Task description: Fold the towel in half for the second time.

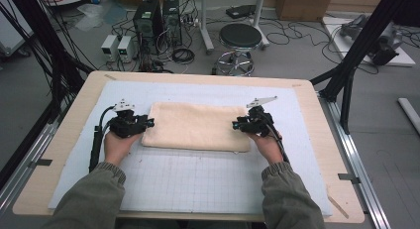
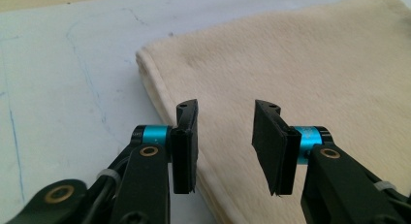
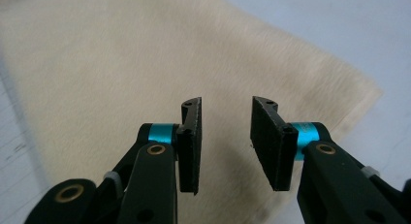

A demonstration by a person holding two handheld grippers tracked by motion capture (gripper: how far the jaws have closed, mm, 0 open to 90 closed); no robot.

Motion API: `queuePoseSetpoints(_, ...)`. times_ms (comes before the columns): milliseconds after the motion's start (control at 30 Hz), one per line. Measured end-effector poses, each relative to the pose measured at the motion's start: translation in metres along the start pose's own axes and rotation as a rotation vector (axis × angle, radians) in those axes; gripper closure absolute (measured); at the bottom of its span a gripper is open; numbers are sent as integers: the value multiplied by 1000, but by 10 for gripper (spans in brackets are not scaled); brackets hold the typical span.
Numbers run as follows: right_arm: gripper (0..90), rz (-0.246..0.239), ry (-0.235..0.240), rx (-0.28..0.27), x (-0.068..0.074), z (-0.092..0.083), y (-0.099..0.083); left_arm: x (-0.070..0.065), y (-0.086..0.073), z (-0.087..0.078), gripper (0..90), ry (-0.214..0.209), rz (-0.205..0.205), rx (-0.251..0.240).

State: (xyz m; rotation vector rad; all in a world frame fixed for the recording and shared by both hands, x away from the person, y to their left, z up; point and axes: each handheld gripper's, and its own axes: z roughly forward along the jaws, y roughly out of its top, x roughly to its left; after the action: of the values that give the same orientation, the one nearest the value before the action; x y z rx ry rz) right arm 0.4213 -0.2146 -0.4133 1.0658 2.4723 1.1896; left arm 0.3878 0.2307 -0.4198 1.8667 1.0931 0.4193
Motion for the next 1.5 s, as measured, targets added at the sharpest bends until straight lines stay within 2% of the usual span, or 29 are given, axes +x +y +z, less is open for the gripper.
queuePoseSetpoints(33,656,-4,-5,0,2,1,-2,-1,-3,-1,590,-1,-1,1)
queuePoseSetpoints(100,663,-6,-8,1,3,2,-5,-4,-7,-2,584,-9,4,35)
queuePoseSetpoints(167,666,0,-1,11,4,4,-7,-6,-11,-3,584,-12,4,40)
queuePoseSetpoints(333,670,-16,-3,30,7,11,-9,-7,-19,1,631,-20,-14,97)
queuePoseSetpoints(567,672,-27,-3,41,4,15,-11,-13,-21,2,754,-30,-4,96)
queuePoseSetpoints(800,670,-28,-2,38,3,16,-12,-16,-22,0,806,-36,2,99)
queuePoseSetpoints(1000,646,-28,-10,33,3,15,-11,-16,-26,-4,805,-34,0,66)
queuePoseSetpoints(1067,624,-28,-12,27,4,15,-11,-15,-26,-5,767,-25,-5,48)
queuePoseSetpoints(1233,579,-26,-16,13,6,12,-10,-14,-24,-10,671,18,15,7)
queuePoseSetpoints(1333,575,-29,-6,8,9,10,-9,-16,-21,-15,661,19,38,-28)
queuePoseSetpoints(1500,577,-47,4,-6,16,6,-5,-21,-20,-17,700,-11,73,-54)
